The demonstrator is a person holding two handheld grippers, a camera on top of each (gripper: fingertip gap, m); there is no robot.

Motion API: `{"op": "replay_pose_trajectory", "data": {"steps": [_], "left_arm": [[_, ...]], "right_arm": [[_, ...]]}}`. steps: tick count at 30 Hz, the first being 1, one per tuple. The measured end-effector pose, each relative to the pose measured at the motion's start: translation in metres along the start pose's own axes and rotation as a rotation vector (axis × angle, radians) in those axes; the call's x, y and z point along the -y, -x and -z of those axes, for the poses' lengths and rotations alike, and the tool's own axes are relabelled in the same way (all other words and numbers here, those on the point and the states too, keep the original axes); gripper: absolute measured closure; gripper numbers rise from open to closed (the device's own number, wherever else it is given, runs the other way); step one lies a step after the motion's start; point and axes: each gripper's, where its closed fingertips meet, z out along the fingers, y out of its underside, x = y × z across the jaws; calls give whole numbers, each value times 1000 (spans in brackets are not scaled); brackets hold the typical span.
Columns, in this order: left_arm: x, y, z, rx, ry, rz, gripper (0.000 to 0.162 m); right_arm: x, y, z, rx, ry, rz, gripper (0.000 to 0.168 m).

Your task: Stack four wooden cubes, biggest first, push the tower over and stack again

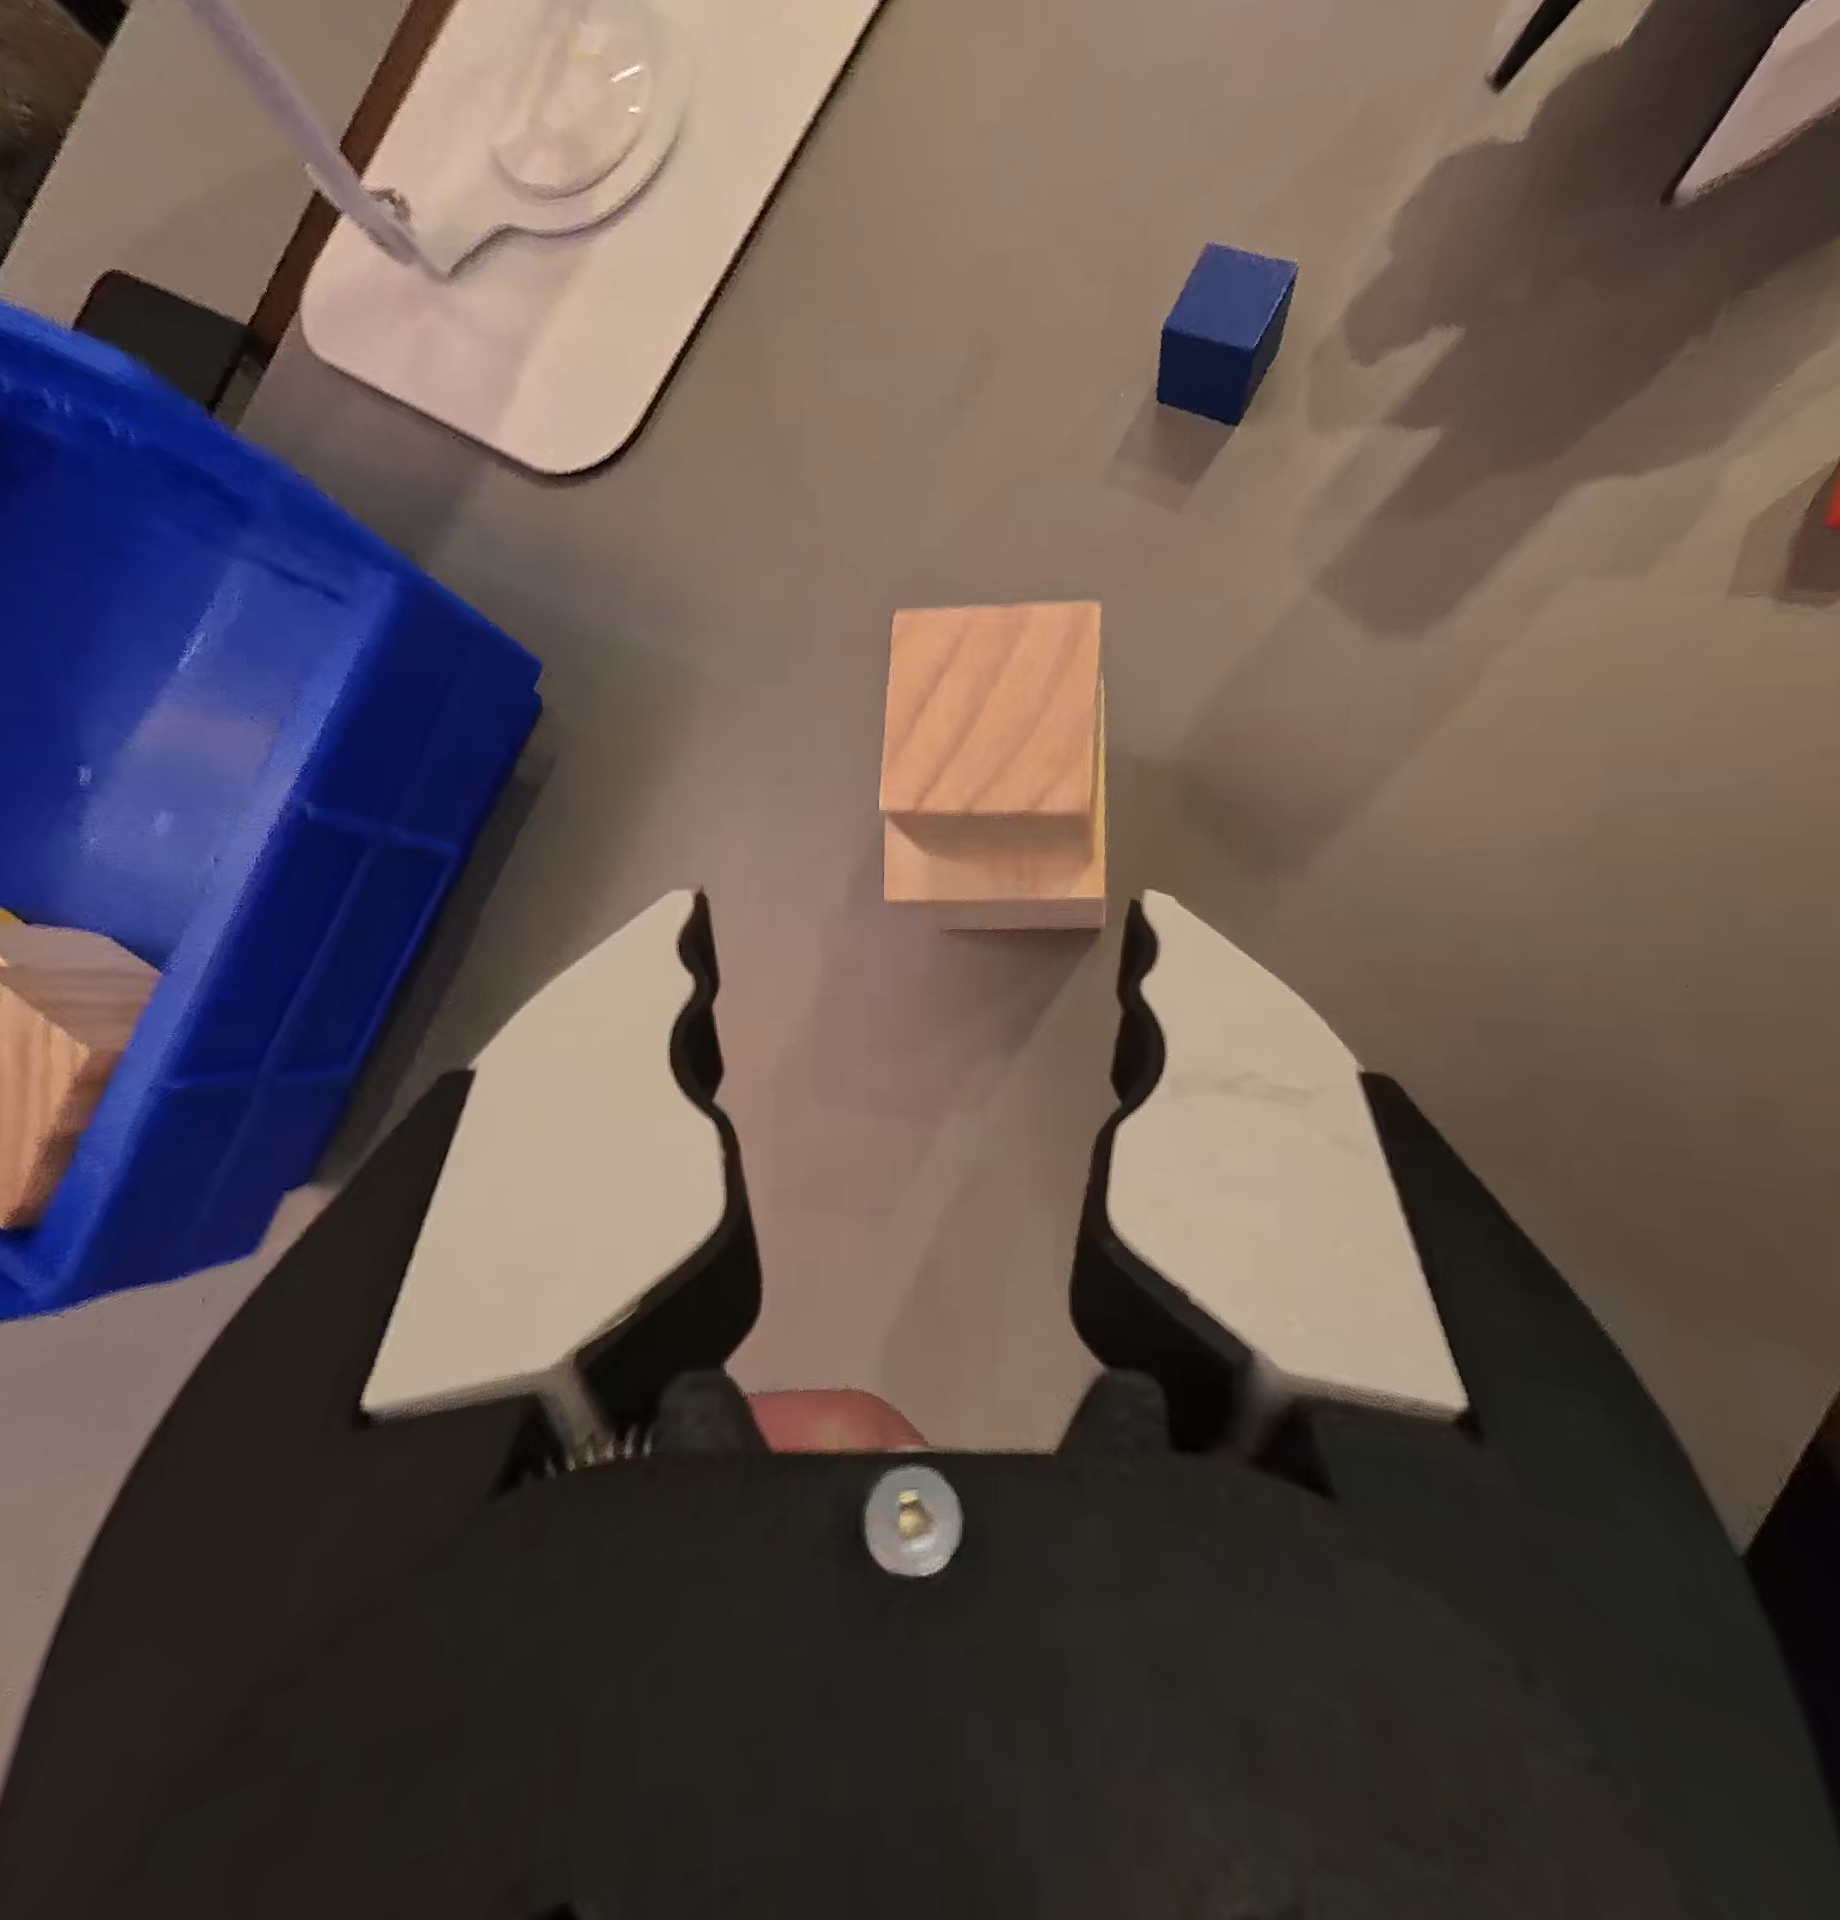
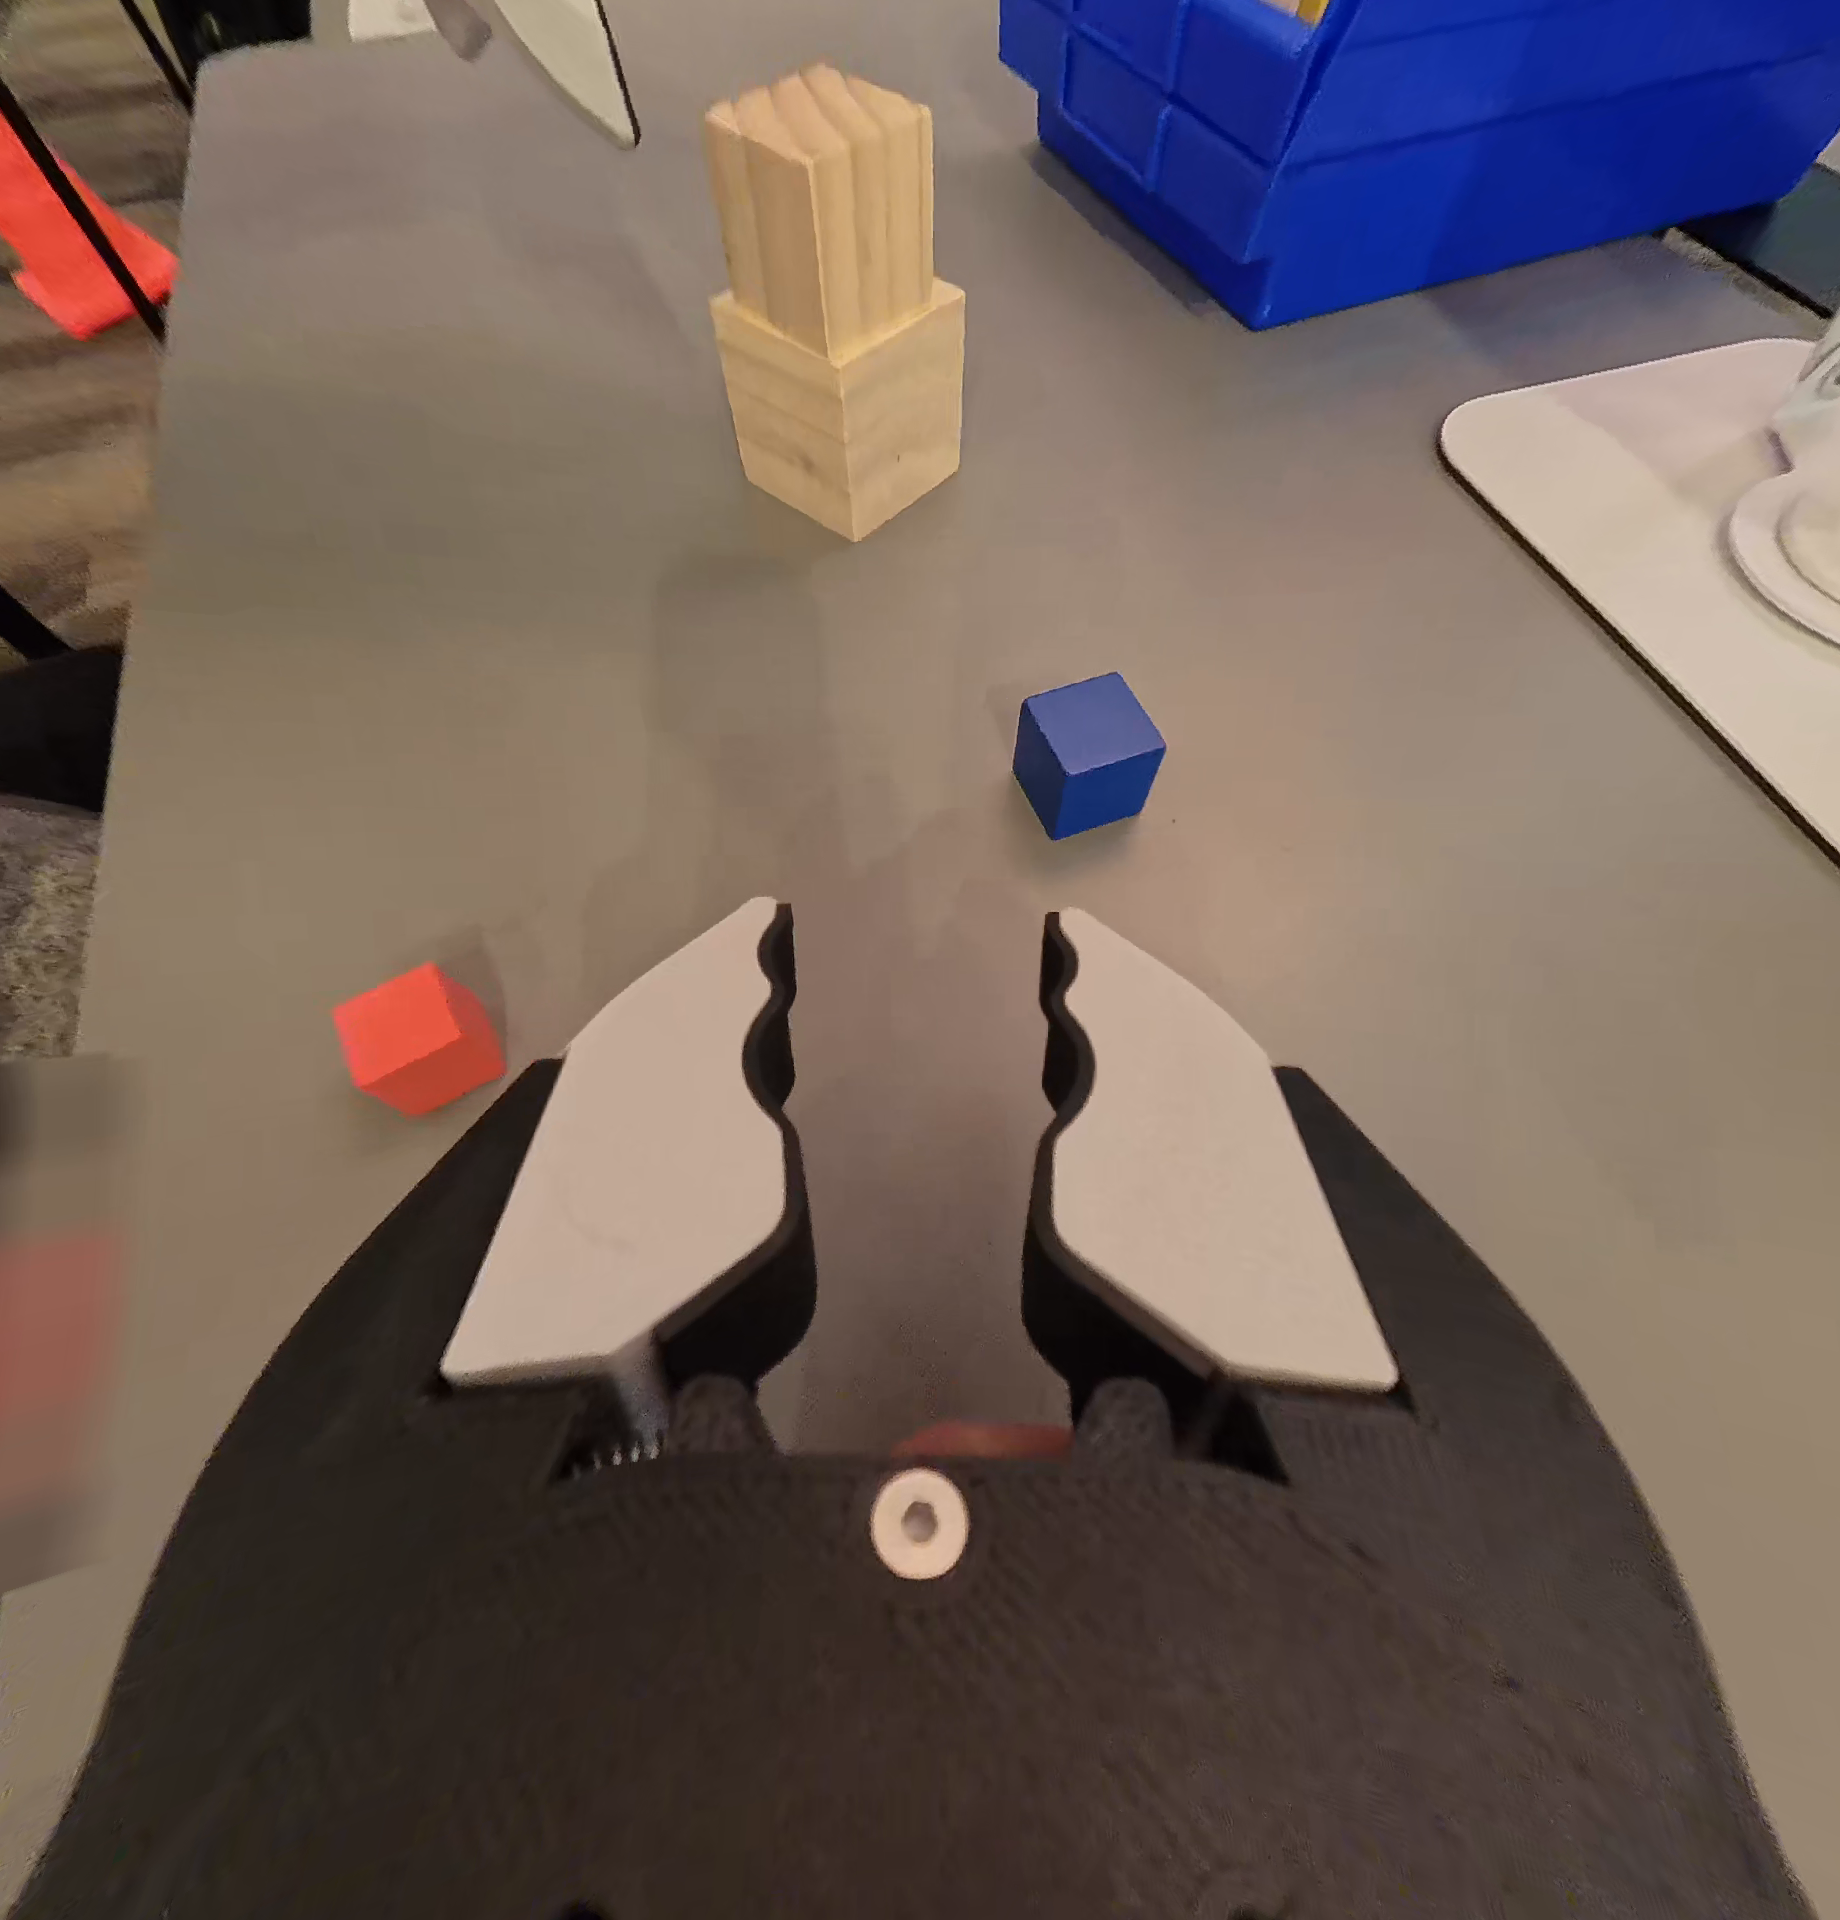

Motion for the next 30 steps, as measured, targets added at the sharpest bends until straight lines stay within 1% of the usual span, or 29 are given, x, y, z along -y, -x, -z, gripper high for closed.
{"op": "replay_pose_trajectory", "data": {"steps": [2,5,6,8,12,14,16,18,20,25,28,29,30], "left_arm": [[-20,0,-6,-2,8,35,101],[-49,-7,-25,-30,50,59,110],[-56,-7,-32,-22,61,52,113],[-66,-10,-45,-20,70,47,112],[-63,-18,-56,-86,-14,111,132],[-61,-18,-58,-82,-42,104,144],[-60,-21,-60,-117,-70,132,156],[-60,-21,-60,-126,-68,136,160],[-59,-23,-60,-135,-68,134,162],[-59,-21,-60,-136,-70,148,160],[-59,-21,-60,-134,-70,151,159],[-59,-21,-60,-136,-70,153,159],[-59,-21,-60,-139,-70,157,159]], "right_arm": [[-1,-3,-7,0,32,14,121],[-2,-9,-15,-3,59,21,120],[-1,-11,-17,-5,63,20,120],[-1,-13,-19,3,70,12,119],[-1,-19,-29,10,106,31,116],[-1,-12,-32,56,121,58,112],[0,-3,-32,86,107,82,110],[5,-8,-31,48,77,106,109],[9,-17,-32,36,62,81,105],[8,-31,-53,49,140,104,105],[7,-39,-68,60,197,123,117],[8,-41,-72,60,205,120,133],[10,-42,-74,64,205,127,139]]}}
